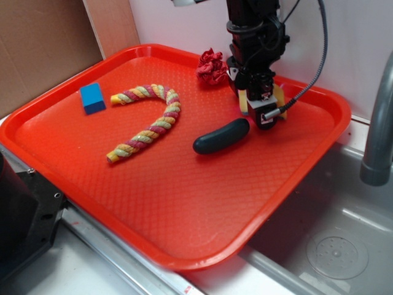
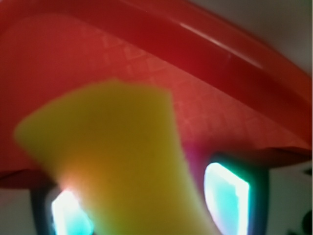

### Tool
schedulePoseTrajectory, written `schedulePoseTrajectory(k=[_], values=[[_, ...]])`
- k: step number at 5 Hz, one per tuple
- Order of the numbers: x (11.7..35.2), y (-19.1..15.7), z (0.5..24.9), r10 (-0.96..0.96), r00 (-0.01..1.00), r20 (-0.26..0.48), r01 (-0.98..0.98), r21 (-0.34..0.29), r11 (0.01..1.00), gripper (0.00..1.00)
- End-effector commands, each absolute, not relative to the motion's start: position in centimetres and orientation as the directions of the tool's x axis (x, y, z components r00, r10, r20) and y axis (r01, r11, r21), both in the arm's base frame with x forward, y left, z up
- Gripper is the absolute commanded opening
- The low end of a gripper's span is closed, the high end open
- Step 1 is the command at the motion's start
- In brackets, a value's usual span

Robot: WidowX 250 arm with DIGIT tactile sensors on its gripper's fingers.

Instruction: Grab the green sponge.

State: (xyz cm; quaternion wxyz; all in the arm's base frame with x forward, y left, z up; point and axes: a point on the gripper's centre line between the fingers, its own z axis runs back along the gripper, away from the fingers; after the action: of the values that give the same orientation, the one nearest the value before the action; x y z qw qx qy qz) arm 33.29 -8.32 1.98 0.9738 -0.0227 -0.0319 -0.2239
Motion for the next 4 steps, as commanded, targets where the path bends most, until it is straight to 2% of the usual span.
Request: schedulePoseTrajectory(k=[1,3,4], values=[[33.8,-9.0,4.3,-0.438,0.890,0.125,0.442,-0.004,0.897,0.00],[30.4,-6.6,10.5,-0.241,0.960,0.140,0.245,-0.012,0.969,0.00],[27.7,-5.3,14.2,-0.109,0.988,0.107,0.112,-0.025,0.993,0.00]])
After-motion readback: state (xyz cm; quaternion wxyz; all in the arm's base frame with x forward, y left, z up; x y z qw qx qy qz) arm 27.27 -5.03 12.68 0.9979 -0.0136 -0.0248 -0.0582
